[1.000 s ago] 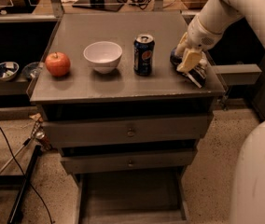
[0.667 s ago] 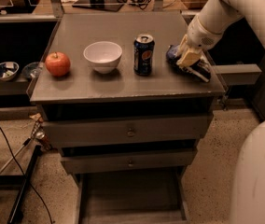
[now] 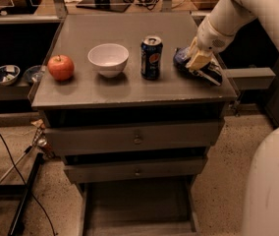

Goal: Place blue chip bag into bottom drawer

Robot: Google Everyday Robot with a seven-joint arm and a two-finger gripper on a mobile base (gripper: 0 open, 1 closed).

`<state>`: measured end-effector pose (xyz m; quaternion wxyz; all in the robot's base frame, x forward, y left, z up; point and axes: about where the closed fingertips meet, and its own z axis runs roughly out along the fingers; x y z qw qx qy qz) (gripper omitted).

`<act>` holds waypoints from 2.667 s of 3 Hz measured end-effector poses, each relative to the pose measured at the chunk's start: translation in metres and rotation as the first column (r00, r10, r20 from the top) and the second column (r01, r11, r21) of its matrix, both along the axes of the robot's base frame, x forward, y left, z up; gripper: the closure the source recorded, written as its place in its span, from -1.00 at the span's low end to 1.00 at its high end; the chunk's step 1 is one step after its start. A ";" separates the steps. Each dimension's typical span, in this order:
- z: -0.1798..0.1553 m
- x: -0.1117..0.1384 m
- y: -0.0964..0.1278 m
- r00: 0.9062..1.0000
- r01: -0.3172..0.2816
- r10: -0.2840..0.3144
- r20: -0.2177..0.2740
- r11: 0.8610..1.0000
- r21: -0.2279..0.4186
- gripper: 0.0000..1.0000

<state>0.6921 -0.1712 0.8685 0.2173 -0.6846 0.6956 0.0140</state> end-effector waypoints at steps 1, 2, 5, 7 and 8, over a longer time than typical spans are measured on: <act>0.000 0.002 -0.004 1.000 0.014 -0.014 -0.005 1.000 0.016 1.00; 0.017 0.003 -0.019 0.999 0.044 -0.045 0.026 0.999 0.014 1.00; 0.088 -0.014 -0.070 0.987 0.122 -0.116 0.115 0.991 -0.048 1.00; 0.100 -0.044 -0.064 0.989 0.111 -0.107 0.100 0.993 -0.029 1.00; 0.130 -0.164 -0.039 0.997 0.042 -0.044 0.067 0.999 0.034 1.00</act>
Offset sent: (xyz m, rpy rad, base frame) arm 0.0038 -0.0441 0.0469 0.0080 -0.0728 -0.0885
